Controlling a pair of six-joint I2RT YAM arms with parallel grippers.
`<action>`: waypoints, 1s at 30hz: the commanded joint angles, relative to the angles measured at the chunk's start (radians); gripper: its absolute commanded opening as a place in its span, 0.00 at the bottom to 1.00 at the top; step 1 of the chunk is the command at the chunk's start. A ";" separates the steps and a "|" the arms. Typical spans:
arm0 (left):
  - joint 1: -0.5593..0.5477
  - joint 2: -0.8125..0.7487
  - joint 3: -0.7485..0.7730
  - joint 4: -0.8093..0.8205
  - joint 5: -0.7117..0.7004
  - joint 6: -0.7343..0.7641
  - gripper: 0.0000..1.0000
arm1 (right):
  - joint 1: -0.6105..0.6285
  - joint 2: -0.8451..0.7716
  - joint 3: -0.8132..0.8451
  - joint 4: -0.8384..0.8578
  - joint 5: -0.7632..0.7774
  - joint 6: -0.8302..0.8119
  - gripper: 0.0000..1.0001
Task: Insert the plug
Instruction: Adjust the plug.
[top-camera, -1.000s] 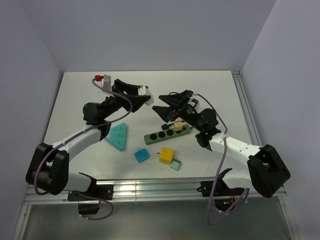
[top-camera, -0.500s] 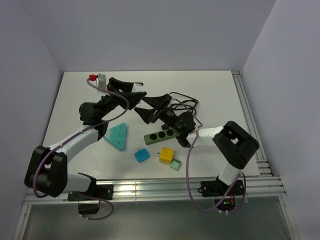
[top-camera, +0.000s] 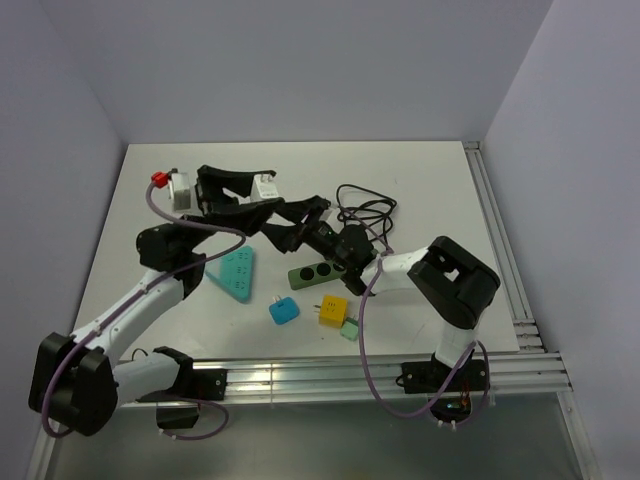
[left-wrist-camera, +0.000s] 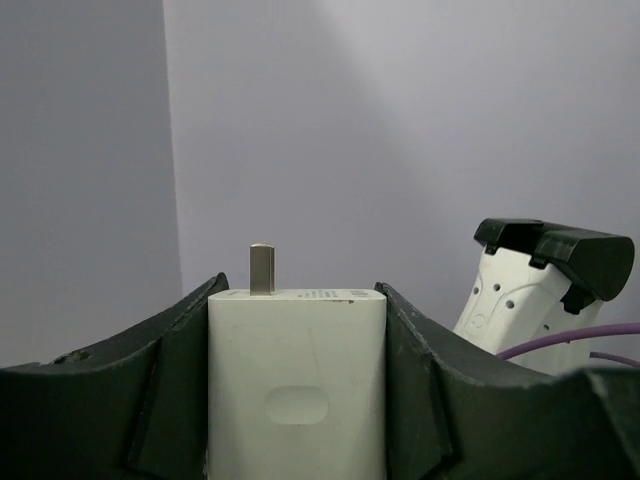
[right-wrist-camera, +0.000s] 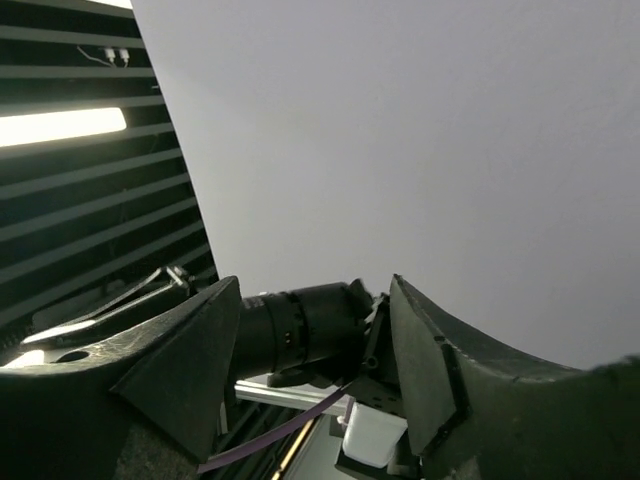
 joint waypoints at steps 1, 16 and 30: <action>0.000 -0.116 -0.004 0.180 -0.047 0.120 0.00 | 0.012 -0.026 -0.035 0.446 -0.008 0.264 0.68; 0.000 -0.344 -0.026 -0.293 -0.176 0.325 0.00 | -0.160 -0.405 -0.383 0.316 -0.234 -0.127 0.78; -0.002 -0.295 0.118 -0.676 -0.364 0.177 0.00 | -0.014 -0.890 -0.091 -0.964 0.118 -1.258 0.80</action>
